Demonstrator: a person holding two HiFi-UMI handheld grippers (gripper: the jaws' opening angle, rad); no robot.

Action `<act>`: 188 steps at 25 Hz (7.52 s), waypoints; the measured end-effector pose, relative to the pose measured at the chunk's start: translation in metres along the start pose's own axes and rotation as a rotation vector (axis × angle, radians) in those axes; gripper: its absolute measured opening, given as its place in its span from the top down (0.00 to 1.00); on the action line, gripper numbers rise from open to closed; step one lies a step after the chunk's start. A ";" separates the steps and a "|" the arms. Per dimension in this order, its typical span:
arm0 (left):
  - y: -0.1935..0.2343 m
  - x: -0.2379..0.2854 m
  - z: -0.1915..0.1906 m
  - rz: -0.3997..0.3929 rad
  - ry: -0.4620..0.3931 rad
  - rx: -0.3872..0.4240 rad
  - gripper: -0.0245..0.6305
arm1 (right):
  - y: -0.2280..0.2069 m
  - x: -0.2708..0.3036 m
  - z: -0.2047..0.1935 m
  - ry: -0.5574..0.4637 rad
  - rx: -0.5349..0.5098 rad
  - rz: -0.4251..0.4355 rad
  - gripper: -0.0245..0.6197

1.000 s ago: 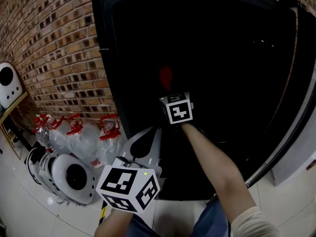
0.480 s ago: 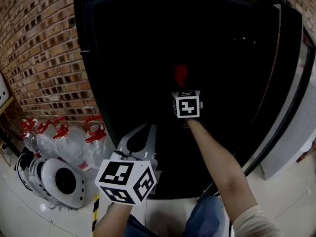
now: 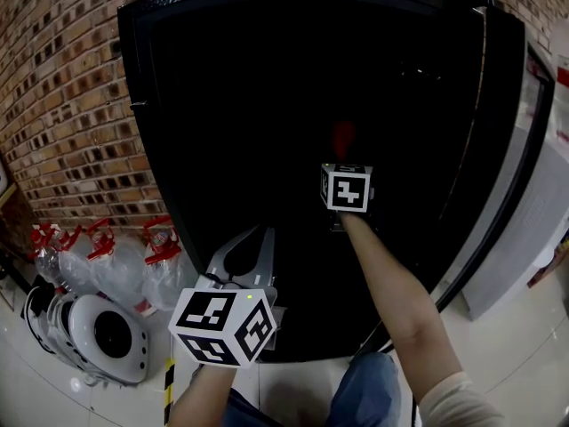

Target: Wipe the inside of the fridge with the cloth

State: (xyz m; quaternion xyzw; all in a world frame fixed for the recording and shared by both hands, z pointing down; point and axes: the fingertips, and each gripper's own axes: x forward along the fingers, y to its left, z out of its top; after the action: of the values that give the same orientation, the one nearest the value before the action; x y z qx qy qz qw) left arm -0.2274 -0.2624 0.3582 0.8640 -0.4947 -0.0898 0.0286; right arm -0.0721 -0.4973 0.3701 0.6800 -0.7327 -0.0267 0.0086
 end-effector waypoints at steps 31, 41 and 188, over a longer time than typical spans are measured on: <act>-0.024 0.022 -0.014 0.002 0.018 0.007 0.95 | 0.041 -0.238 0.033 -0.178 0.003 0.259 0.86; 0.016 -0.029 -0.004 0.127 -0.021 0.065 0.95 | 0.157 -0.218 0.003 -0.148 0.005 0.581 0.86; 0.043 -0.103 -0.125 0.265 0.096 0.041 0.95 | 0.213 -0.011 -0.218 0.063 -0.110 0.394 0.86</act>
State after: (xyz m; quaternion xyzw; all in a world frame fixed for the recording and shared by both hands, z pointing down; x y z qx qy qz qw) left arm -0.2922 -0.2005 0.4996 0.7948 -0.6042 -0.0338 0.0462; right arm -0.2727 -0.4771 0.5993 0.5226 -0.8483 -0.0432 0.0735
